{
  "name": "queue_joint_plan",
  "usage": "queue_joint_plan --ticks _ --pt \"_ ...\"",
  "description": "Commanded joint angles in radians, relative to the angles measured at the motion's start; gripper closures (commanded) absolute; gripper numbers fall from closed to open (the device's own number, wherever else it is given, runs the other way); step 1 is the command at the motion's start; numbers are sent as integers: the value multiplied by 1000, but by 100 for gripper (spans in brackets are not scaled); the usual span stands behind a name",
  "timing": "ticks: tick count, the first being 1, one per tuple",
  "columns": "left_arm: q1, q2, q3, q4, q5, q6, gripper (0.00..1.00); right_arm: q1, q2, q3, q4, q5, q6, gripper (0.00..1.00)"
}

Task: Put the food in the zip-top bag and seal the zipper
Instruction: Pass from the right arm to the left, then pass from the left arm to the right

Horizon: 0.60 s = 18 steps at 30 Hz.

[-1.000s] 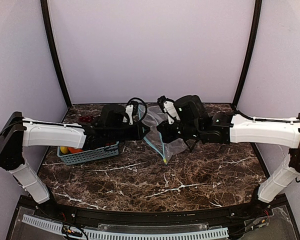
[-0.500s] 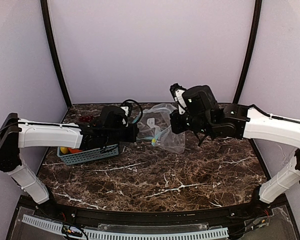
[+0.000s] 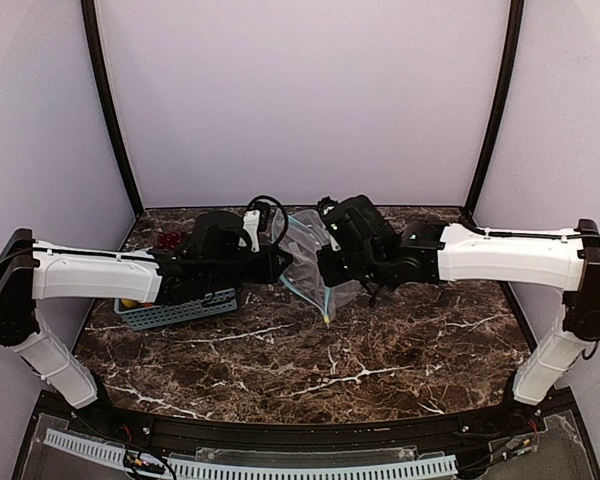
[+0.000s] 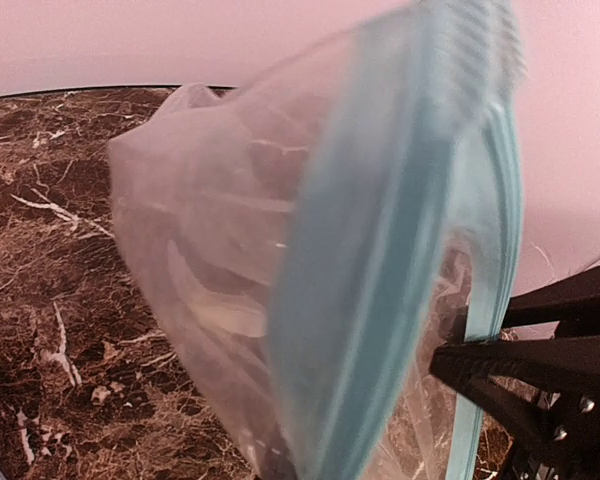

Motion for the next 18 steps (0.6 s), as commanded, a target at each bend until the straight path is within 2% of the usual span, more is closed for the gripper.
queue_joint_plan --ticks 1,4,10,18 --pt "-10 -22 -9 47 35 -16 99 5 26 48 11 -36 22 77" --pt "-11 -26 -8 49 36 -16 99 5 28 48 22 -63 15 66" --pt "-12 -24 -3 57 43 -21 99 6 42 47 27 -77 5 50" --pt "-14 -26 -2 61 43 -23 99 0 104 85 -124 142 120 34"
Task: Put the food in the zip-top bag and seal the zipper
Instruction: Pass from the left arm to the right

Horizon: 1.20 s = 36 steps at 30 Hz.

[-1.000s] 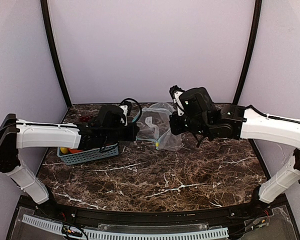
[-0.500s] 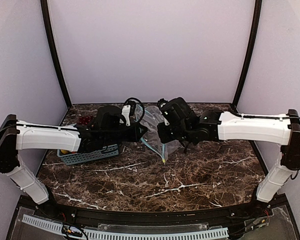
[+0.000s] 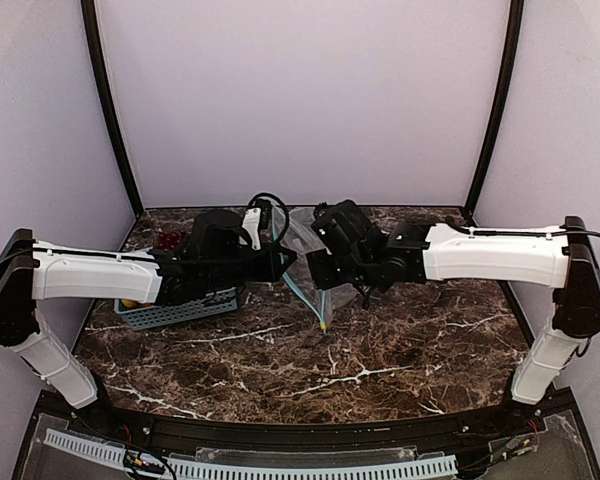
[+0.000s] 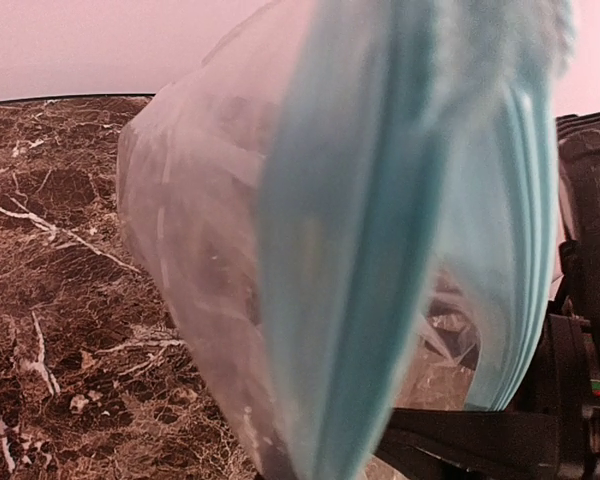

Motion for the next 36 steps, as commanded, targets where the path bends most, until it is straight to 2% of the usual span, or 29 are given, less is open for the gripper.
queue_joint_plan --ticks 1,4,10,18,26,29,31,36 --pt "-6 -28 -4 12 11 -4 99 -4 47 49 -108 164 81 30" --pt "-5 -31 -3 12 14 -6 99 -16 79 70 -140 194 94 24" --pt "-6 -41 11 -36 3 14 99 -55 107 83 -179 227 111 23" --pt "-5 -68 9 -301 -209 114 99 -107 -10 20 -203 251 128 24" --pt "-5 -50 19 -365 -272 143 99 -117 -60 22 -268 264 153 24" --pt "-4 -39 15 -313 -209 134 99 -117 -65 22 -228 181 84 22" --pt "-5 -30 12 -261 -152 122 99 -118 -74 0 -145 36 -4 15" --pt "-5 -11 40 -217 -53 79 99 -116 -127 -56 25 -317 -97 10"
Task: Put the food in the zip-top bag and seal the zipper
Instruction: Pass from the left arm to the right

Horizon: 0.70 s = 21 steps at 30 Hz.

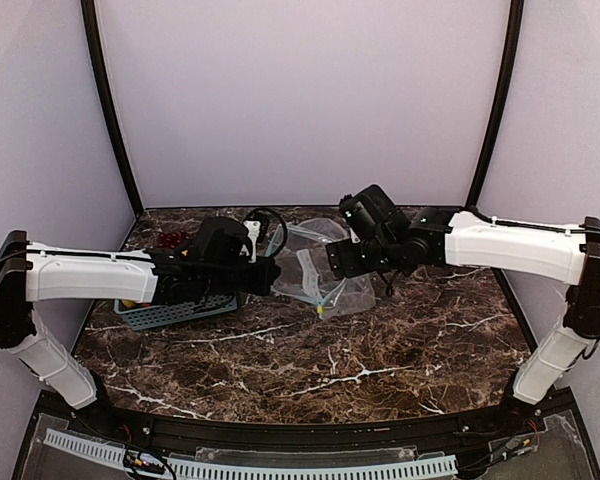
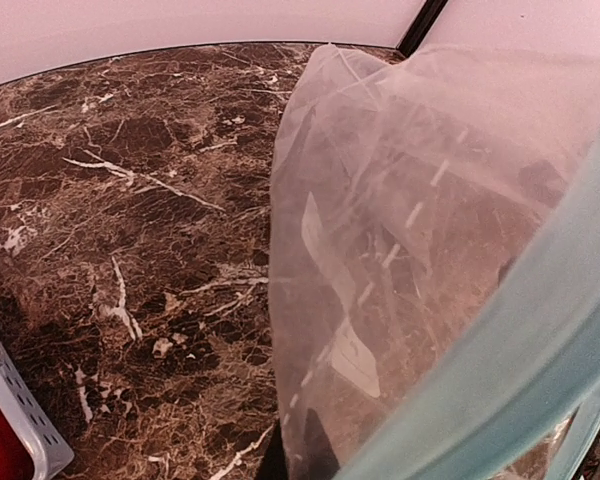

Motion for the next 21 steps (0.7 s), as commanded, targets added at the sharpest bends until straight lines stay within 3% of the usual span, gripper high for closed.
queue_joint_plan --ticks 1,5,9,15,21 --pt "5 19 41 24 87 -33 99 1 -76 -43 164 -334 -111 9" --pt "5 22 61 16 98 -40 99 25 -136 -59 207 -424 -156 8" --pt "5 26 68 20 105 -47 99 55 -151 -55 206 -406 -183 8" --pt "5 28 68 28 111 -56 99 98 -92 -10 145 -318 -190 28" --pt "5 23 70 25 107 -57 99 126 -37 21 152 -308 -158 32"
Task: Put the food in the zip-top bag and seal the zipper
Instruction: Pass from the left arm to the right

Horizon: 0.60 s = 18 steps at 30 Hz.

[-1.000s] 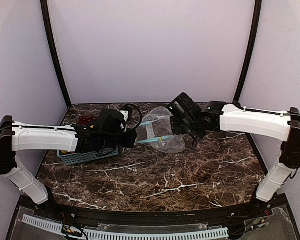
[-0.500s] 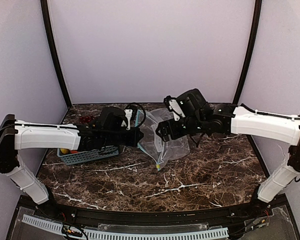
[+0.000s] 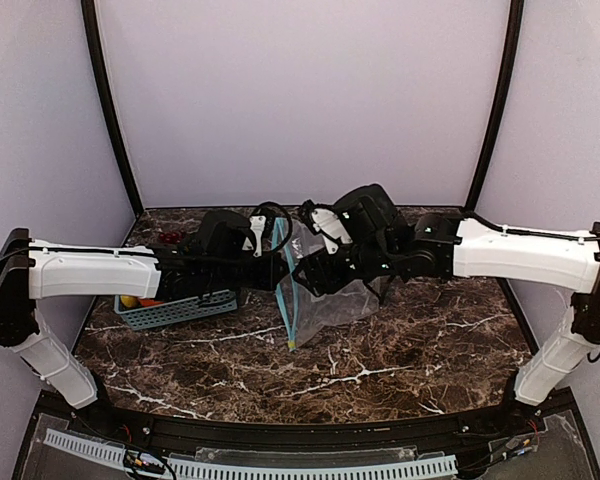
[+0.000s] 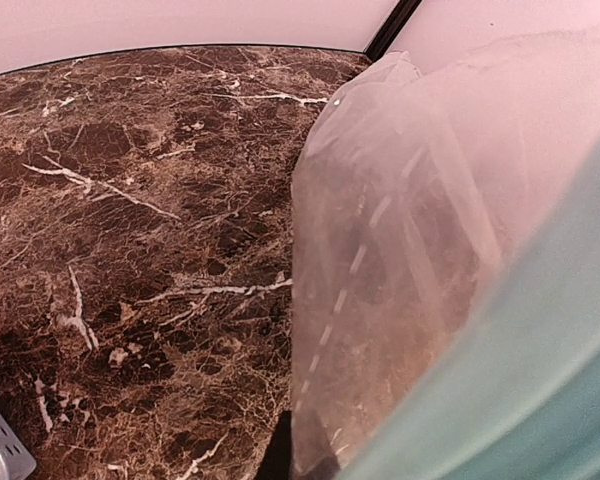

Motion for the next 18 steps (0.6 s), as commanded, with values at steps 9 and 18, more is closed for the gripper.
queue_joint_plan --ticks 9,18 --pt "4 -5 21 14 5 -16 99 51 106 75 -28 227 192 33" --pt "8 2 25 14 5 -16 99 106 159 139 -46 301 173 27"
